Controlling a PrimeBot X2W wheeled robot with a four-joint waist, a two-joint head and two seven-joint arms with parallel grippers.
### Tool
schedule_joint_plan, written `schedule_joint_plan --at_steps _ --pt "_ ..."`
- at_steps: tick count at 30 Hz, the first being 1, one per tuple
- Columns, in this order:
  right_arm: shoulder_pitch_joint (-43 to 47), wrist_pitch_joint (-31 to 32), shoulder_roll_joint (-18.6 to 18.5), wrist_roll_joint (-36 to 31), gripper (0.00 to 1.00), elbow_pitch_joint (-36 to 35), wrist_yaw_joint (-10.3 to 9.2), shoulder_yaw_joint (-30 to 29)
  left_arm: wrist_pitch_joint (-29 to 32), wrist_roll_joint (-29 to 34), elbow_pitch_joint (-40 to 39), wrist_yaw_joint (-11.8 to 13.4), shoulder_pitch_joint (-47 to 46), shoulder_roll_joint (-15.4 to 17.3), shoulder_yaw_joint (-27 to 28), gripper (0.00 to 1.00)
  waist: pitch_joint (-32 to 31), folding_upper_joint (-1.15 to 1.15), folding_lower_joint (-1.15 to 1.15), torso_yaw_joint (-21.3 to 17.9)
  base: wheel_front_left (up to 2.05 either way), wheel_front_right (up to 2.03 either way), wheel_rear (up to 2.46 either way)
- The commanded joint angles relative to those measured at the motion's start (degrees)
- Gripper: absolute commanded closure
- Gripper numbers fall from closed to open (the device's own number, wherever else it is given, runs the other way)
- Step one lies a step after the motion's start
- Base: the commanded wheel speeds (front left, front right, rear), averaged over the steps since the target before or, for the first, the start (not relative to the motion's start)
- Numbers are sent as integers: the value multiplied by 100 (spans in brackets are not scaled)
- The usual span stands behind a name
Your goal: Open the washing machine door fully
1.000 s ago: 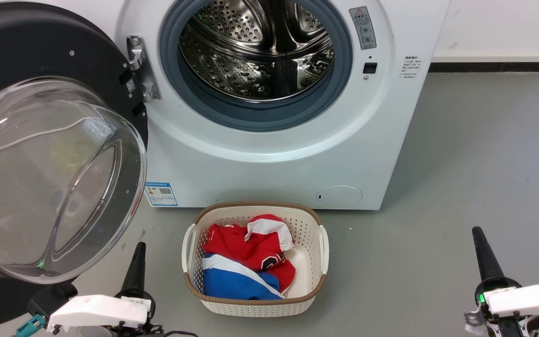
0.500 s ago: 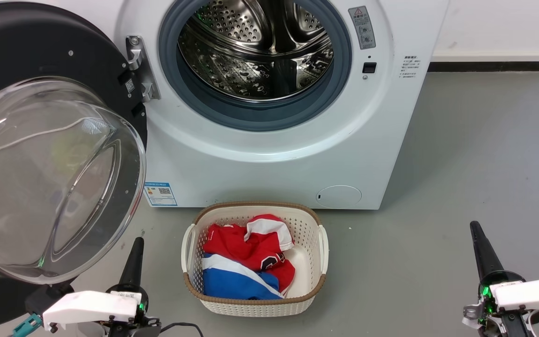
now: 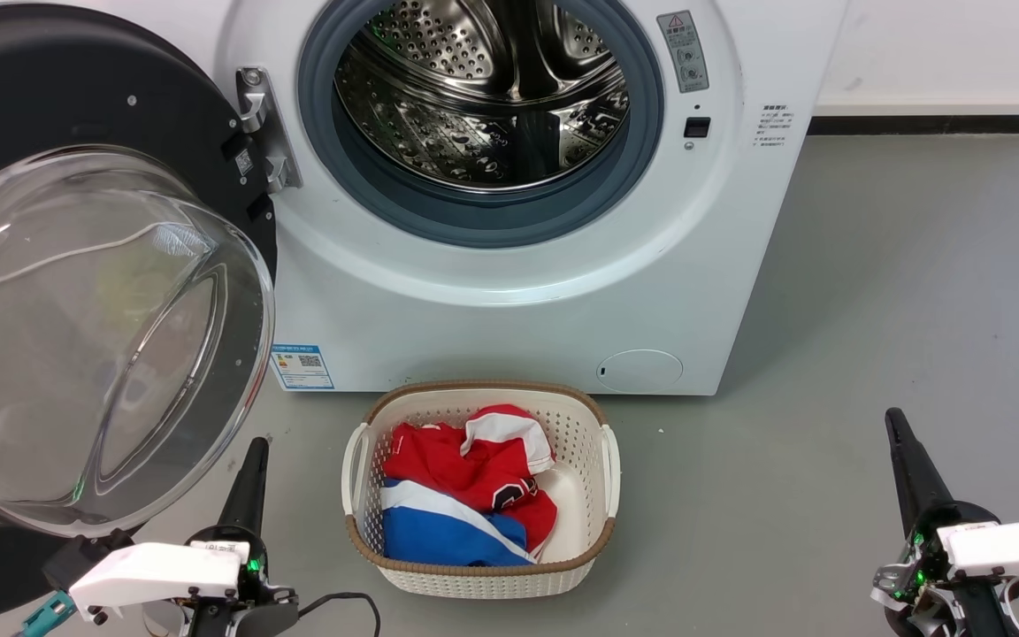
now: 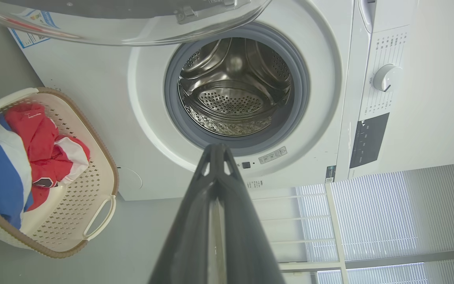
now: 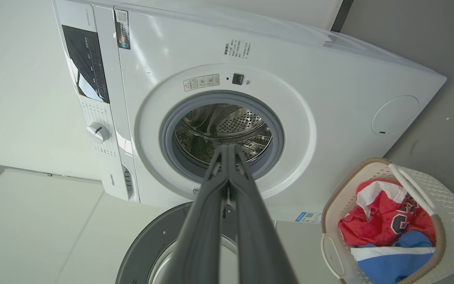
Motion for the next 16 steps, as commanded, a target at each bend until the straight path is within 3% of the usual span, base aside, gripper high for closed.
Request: schedule_joint_plan --at_steps 1,16 --pt "-94 44 -2 139 100 1 0 -6 40 -130 -5 -27 -125 7 33 100 0 0 0 -1 0 0 0" --pt "-197 203 -1 777 100 70 0 -12 204 -781 46 -52 -207 3 112 100 5 0 0 -14 0 0 0"
